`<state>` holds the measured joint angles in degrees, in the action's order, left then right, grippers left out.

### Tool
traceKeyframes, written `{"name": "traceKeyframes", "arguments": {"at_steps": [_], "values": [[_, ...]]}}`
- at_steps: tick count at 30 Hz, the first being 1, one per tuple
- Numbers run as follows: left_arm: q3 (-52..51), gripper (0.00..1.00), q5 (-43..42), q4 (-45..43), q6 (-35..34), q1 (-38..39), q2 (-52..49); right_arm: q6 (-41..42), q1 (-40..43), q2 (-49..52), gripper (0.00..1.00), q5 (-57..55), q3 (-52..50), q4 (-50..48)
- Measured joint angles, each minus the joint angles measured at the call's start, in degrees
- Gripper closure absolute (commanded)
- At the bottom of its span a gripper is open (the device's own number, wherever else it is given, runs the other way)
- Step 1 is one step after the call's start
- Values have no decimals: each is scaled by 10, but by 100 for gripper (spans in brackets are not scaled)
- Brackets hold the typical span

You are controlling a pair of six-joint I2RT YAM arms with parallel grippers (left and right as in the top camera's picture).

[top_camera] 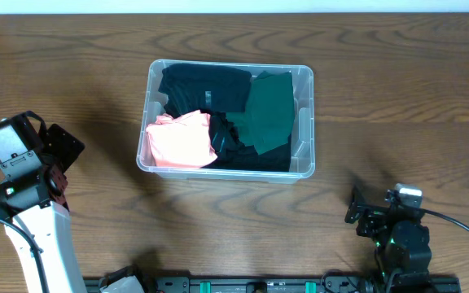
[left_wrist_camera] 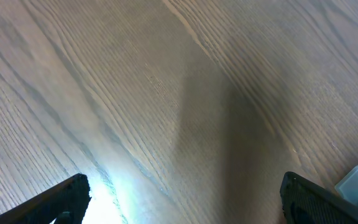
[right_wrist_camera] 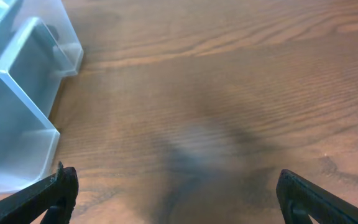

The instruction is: Pack container

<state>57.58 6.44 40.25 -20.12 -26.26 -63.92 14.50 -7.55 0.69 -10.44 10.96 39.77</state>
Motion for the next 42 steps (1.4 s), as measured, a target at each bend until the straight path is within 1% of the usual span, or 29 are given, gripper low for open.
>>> {"name": "traceKeyframes", "arguments": {"at_steps": [42], "values": [[0, 2, 0, 0, 0, 0, 0, 0, 0, 0, 1, 4, -11, -4]]}}
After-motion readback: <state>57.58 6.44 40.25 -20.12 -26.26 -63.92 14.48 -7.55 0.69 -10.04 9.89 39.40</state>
